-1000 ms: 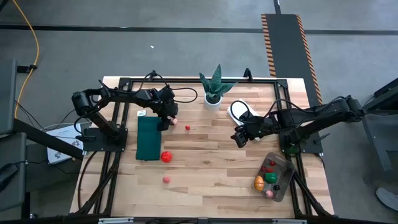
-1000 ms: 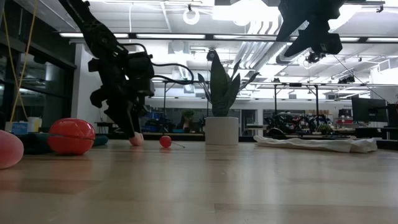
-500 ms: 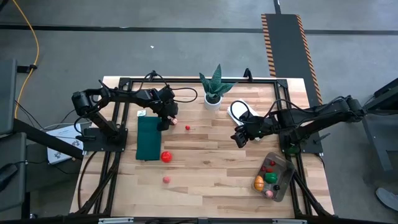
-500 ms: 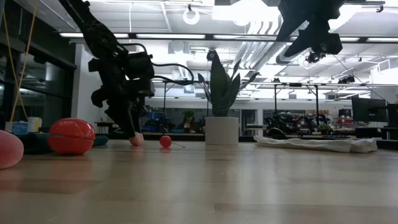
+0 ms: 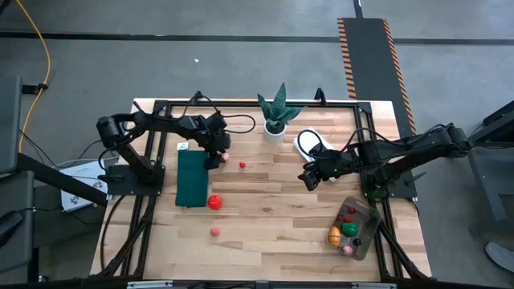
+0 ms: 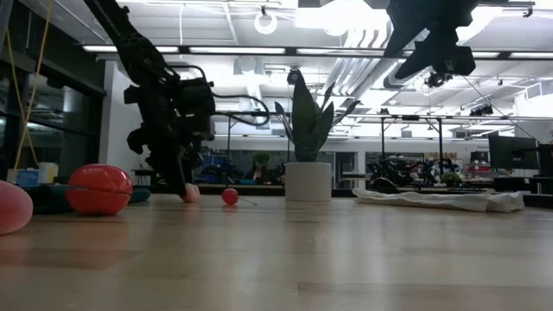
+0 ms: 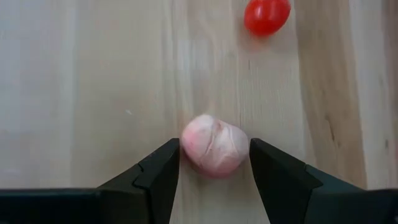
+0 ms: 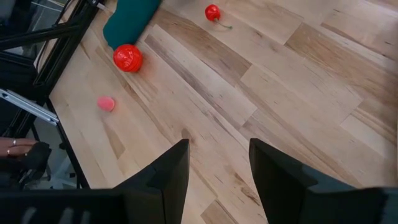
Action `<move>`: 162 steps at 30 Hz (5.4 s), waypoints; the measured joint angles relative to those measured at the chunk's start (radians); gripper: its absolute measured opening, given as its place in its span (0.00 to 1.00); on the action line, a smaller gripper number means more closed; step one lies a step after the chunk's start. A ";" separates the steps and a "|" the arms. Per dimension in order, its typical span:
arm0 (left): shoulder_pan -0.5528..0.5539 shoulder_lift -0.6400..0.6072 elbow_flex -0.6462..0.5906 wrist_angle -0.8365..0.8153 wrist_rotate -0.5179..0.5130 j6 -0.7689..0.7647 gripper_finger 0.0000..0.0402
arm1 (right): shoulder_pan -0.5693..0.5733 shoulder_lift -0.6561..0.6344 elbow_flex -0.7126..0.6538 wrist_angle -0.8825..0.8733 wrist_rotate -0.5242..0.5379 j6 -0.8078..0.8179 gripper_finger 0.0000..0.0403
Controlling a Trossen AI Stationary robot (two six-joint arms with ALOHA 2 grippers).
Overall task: Pick and placing Produce into tupperware
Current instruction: Put the top pink peach into the black bin
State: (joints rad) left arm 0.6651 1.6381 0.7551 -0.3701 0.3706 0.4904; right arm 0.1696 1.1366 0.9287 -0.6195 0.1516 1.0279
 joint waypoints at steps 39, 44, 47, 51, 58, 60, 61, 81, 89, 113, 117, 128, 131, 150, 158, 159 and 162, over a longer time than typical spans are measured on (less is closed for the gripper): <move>-0.012 0.007 0.000 0.019 -0.011 -0.051 0.34 | 0.000 0.000 0.000 0.000 0.000 -0.015 0.39; -0.012 0.007 0.000 0.015 0.001 -0.059 0.35 | 0.000 0.000 0.000 0.000 0.000 -0.016 0.39; -0.012 0.006 0.000 0.015 0.004 -0.077 0.35 | 0.000 0.000 0.000 0.000 0.000 -0.016 0.39; -0.013 -0.027 -0.001 0.009 0.005 -0.079 0.35 | 0.000 0.000 0.000 0.000 0.000 -0.017 0.39; -0.012 -0.116 -0.001 0.011 0.007 -0.086 0.35 | 0.000 0.000 0.000 0.000 0.008 -0.027 0.39; -0.012 -0.142 -0.001 0.011 0.007 -0.105 0.35 | 0.000 0.000 0.000 0.000 0.008 -0.027 0.39; -0.012 -0.155 -0.001 0.011 0.007 -0.111 0.35 | 0.000 0.000 0.000 0.000 0.009 -0.027 0.39; -0.013 -0.477 -0.001 0.009 0.007 -0.244 0.35 | 0.000 0.000 0.000 0.003 0.010 -0.027 0.39; -0.013 -0.585 -0.001 0.010 0.006 -0.314 0.35 | 0.000 0.000 0.000 0.004 0.011 -0.039 0.39; -0.013 -0.813 0.000 0.094 0.041 -0.469 0.35 | 0.000 0.000 0.000 0.004 0.011 -0.039 0.39; -0.013 -0.833 0.000 0.132 0.042 -0.487 0.35 | 0.000 0.000 0.000 0.004 0.011 -0.039 0.39; -0.013 -0.892 0.023 0.188 0.041 -0.523 0.35 | 0.000 0.000 0.000 0.004 0.027 -0.023 0.39; -0.013 -0.893 0.073 0.190 0.041 -0.522 0.35 | 0.000 0.000 0.000 0.006 0.030 -0.023 0.39; -0.026 -0.803 0.369 0.024 0.038 -0.325 0.35 | 0.000 0.000 0.000 0.091 0.042 -0.015 0.39; -0.180 -0.698 0.398 0.017 -0.028 -0.224 0.35 | 0.000 0.000 0.000 0.154 0.042 -0.018 0.39; -0.204 -0.682 0.400 0.026 -0.046 -0.216 0.35 | 0.000 0.000 0.000 0.161 0.042 -0.021 0.39; -0.266 -0.634 0.419 0.029 -0.101 -0.171 0.35 | 0.000 -0.011 0.000 0.196 0.041 -0.043 0.39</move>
State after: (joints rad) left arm 0.3988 1.0036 1.1745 -0.3406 0.2699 0.3191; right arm 0.1699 1.1256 0.9287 -0.4233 0.1930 0.9851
